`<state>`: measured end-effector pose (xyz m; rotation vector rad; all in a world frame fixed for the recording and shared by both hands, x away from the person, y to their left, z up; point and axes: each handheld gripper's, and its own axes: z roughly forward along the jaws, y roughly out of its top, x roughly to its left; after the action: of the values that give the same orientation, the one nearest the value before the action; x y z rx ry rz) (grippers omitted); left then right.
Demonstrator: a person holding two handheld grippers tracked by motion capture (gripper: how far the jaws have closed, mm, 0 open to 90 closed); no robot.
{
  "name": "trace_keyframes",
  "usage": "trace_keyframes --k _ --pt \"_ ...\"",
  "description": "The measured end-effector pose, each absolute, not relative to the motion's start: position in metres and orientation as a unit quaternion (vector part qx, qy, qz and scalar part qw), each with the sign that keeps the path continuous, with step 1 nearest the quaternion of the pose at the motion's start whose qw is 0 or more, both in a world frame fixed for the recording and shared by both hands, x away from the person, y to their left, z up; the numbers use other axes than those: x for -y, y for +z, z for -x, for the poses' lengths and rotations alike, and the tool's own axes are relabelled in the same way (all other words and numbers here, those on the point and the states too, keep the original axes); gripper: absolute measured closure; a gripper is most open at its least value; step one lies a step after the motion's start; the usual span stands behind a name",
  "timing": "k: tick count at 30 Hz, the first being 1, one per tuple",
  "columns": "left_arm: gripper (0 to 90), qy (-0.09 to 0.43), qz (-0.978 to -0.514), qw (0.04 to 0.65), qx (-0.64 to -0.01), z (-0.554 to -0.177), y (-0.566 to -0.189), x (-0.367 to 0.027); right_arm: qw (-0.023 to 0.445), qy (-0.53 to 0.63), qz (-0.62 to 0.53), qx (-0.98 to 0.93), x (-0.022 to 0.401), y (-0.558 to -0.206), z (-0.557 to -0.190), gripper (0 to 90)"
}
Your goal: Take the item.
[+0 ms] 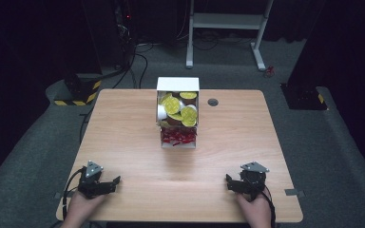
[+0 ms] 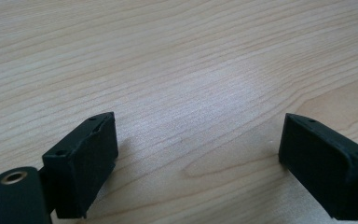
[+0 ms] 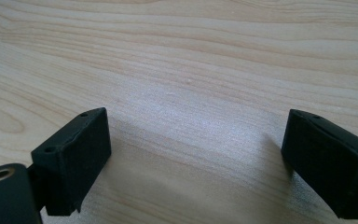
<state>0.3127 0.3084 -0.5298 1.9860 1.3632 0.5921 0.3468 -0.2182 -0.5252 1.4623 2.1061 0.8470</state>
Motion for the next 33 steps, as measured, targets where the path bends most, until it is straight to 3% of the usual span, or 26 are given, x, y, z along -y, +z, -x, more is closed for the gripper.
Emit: trace_keyframes --k 33 --pt "14.8 0.230 -0.762 0.320 -0.513 -0.3129 -0.5264 -0.3076 0.219 0.306 -0.528 -0.761 0.2182 -0.5251 -0.3469 8.0"
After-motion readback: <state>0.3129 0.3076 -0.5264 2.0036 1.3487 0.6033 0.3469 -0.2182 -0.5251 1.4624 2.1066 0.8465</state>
